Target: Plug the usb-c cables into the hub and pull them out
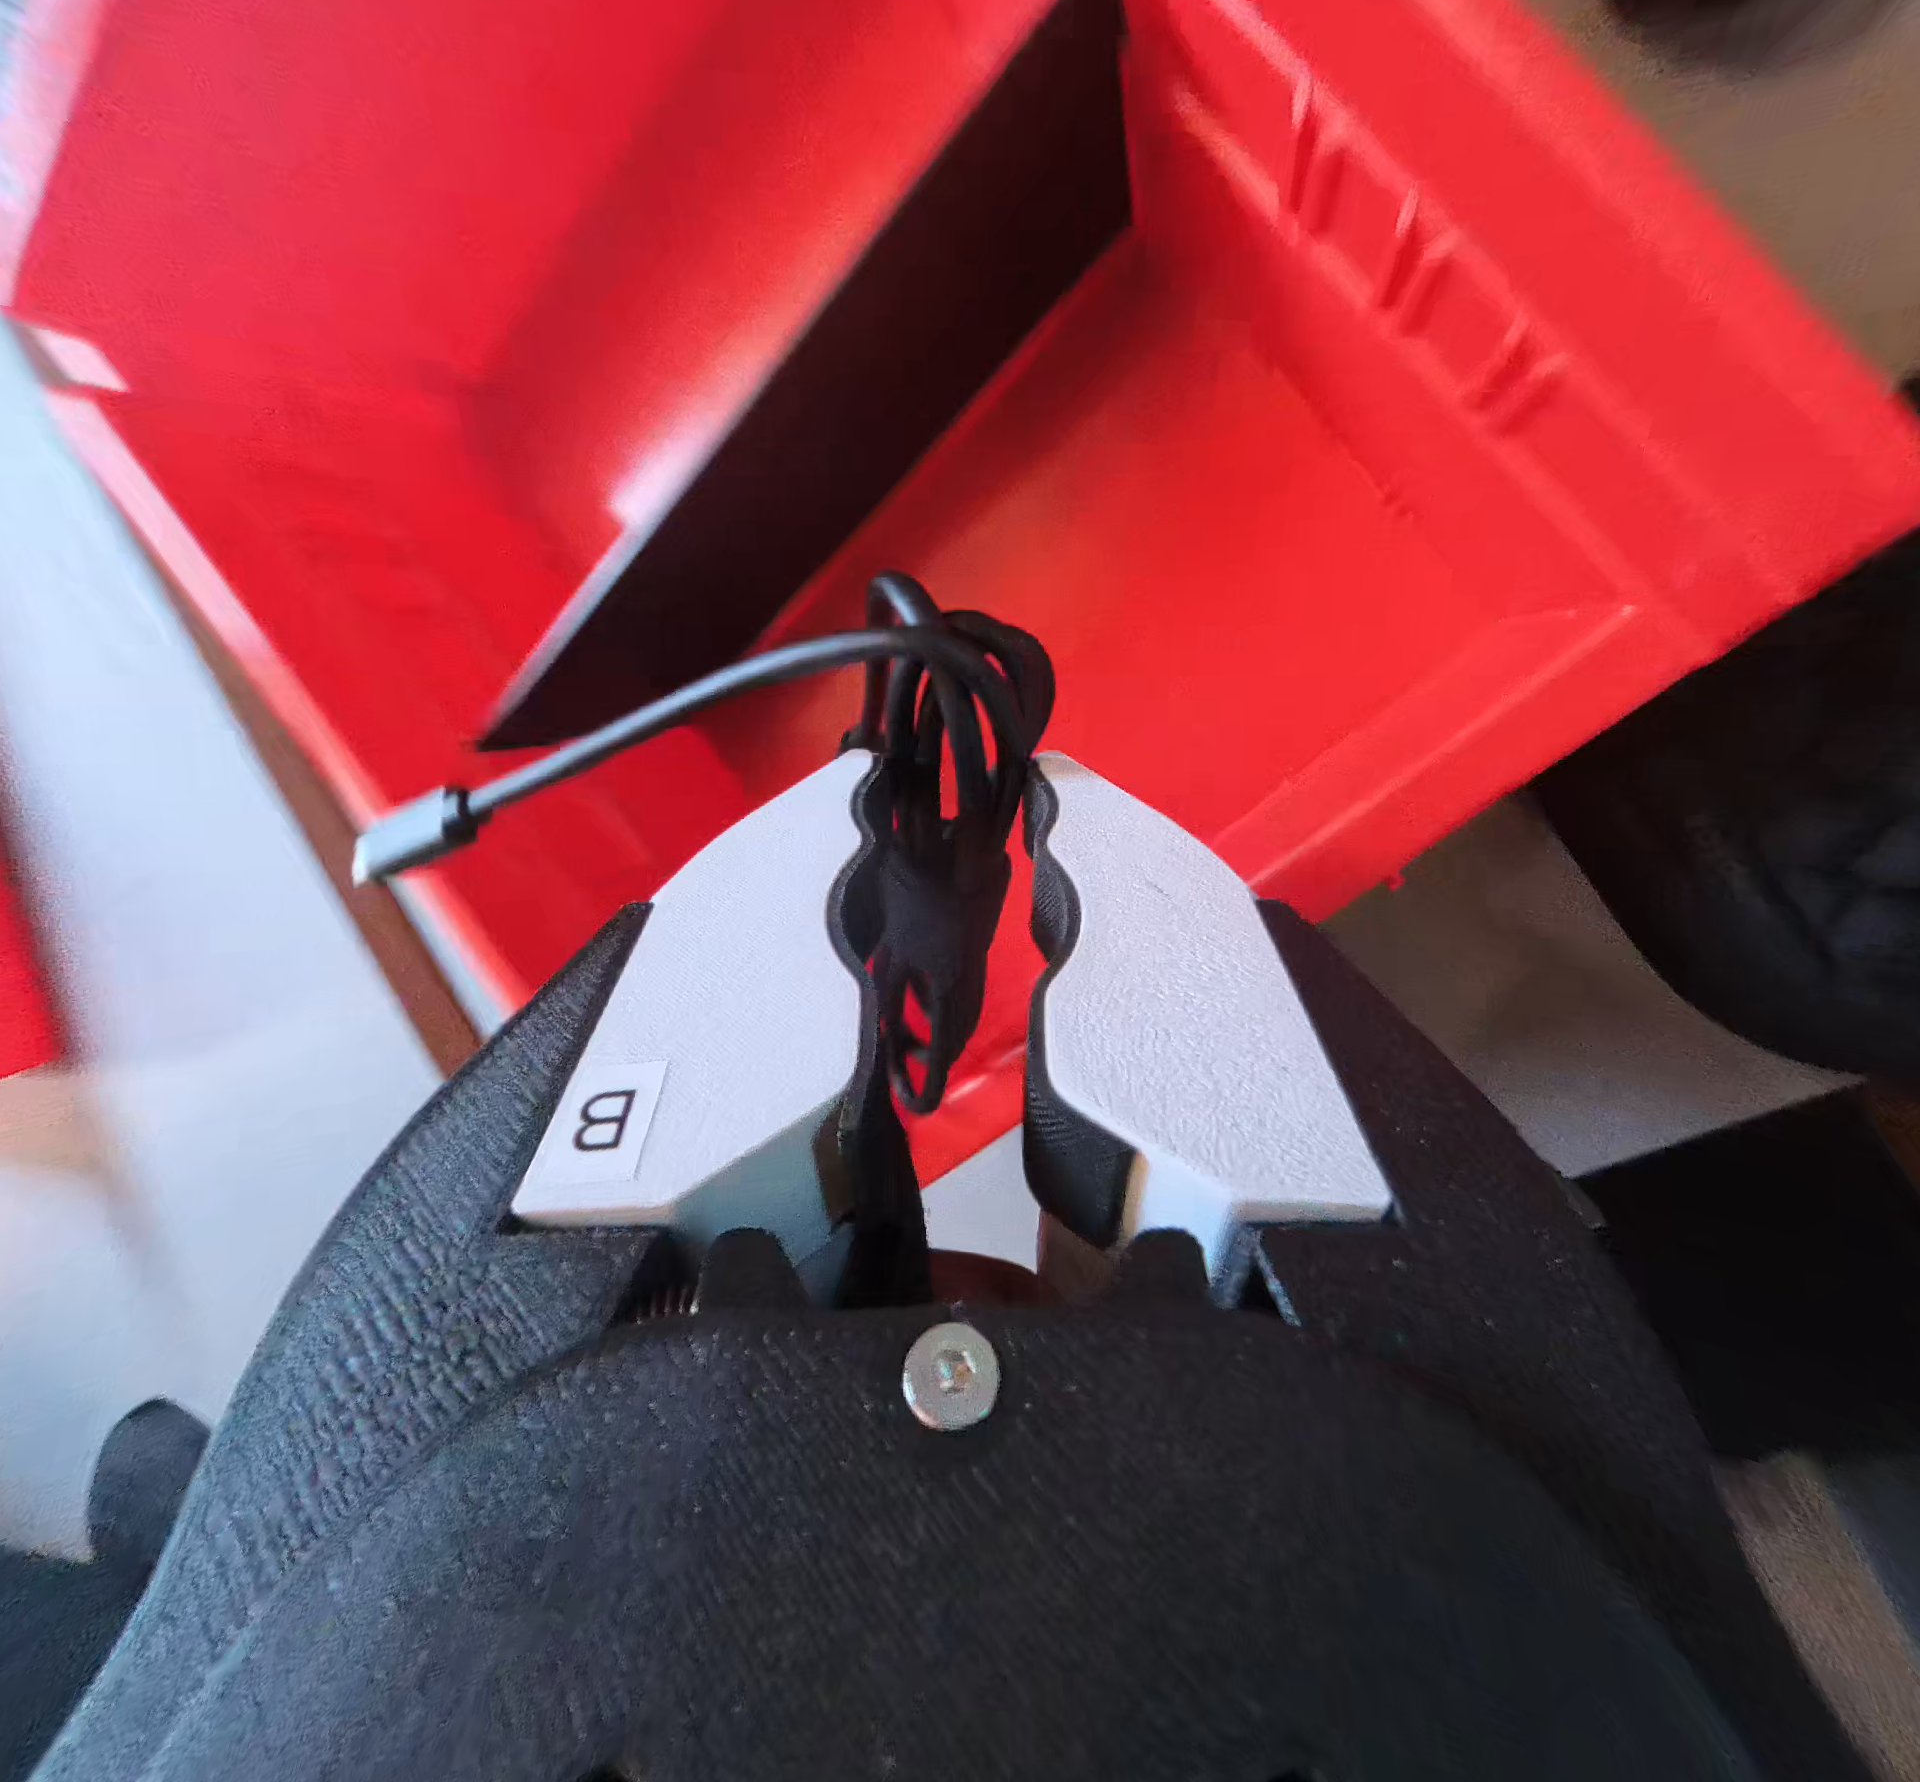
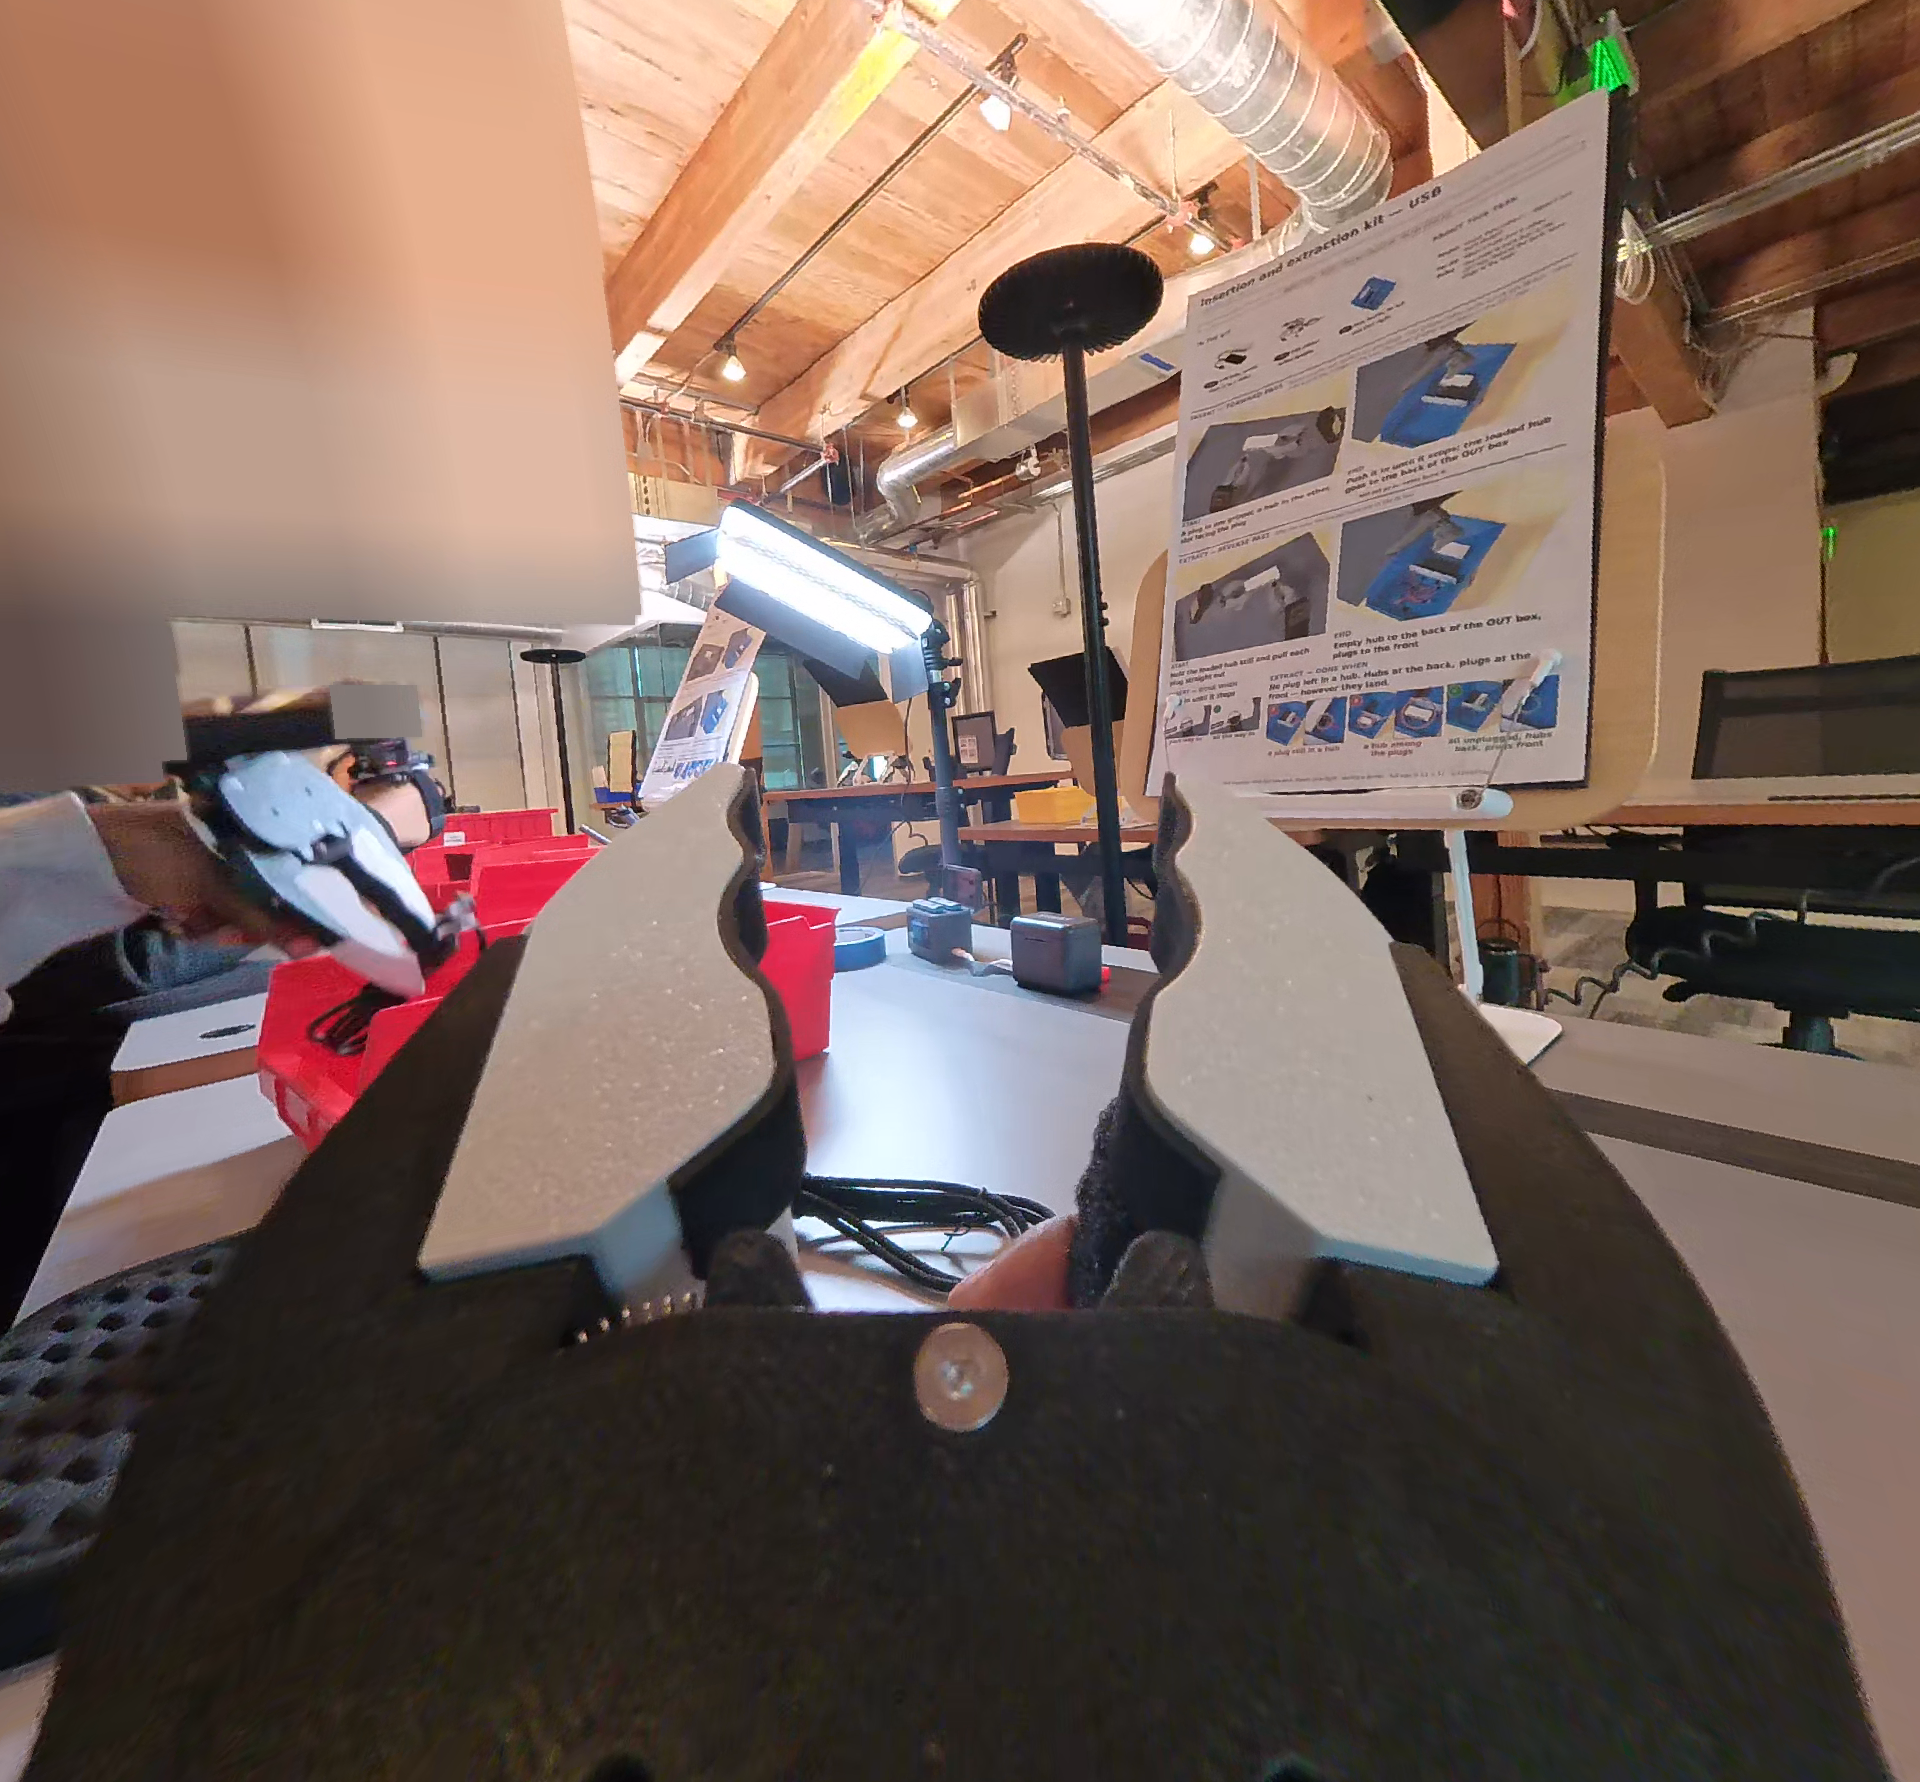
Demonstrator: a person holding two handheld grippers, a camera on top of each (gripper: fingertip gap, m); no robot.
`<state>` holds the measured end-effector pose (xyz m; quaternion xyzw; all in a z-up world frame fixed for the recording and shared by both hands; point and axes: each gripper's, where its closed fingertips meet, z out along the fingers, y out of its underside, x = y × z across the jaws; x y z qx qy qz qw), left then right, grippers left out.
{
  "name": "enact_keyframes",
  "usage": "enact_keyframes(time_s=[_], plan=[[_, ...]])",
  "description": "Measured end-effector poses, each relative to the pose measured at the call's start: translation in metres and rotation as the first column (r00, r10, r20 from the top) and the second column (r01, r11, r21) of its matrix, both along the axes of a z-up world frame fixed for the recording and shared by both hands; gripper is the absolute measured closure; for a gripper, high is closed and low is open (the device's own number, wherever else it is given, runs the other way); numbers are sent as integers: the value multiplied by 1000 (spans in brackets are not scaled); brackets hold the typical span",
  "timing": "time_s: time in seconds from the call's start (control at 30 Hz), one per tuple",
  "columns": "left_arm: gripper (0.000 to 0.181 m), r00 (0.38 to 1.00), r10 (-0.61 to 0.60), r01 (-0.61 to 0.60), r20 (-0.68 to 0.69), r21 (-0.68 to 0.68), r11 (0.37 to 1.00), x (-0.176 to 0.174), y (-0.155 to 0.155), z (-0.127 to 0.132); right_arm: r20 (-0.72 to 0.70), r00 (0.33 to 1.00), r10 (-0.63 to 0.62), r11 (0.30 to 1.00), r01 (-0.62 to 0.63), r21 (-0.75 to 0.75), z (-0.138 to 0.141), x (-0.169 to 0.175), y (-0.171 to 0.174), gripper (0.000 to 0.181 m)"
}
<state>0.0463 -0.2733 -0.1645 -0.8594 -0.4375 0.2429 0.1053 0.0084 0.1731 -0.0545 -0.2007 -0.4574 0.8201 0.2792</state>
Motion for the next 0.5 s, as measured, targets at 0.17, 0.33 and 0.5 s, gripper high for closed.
enact_keyframes(time_s=[0.17,0.33,0.5], plan=[[157,841,-122,117,-526,-42,992,-10,26,100,10,1000,17,1000,-17,21,-3,0,-5,109],[158,430,-297,288,-853,-183,940,0,98,159,20,999,47,997,-49,62,-7,2,-14,113],[158,336,-470,450,-816,-299,841,2,177,131,35,991,131,984,-134,119,-7,12,-32,124]])
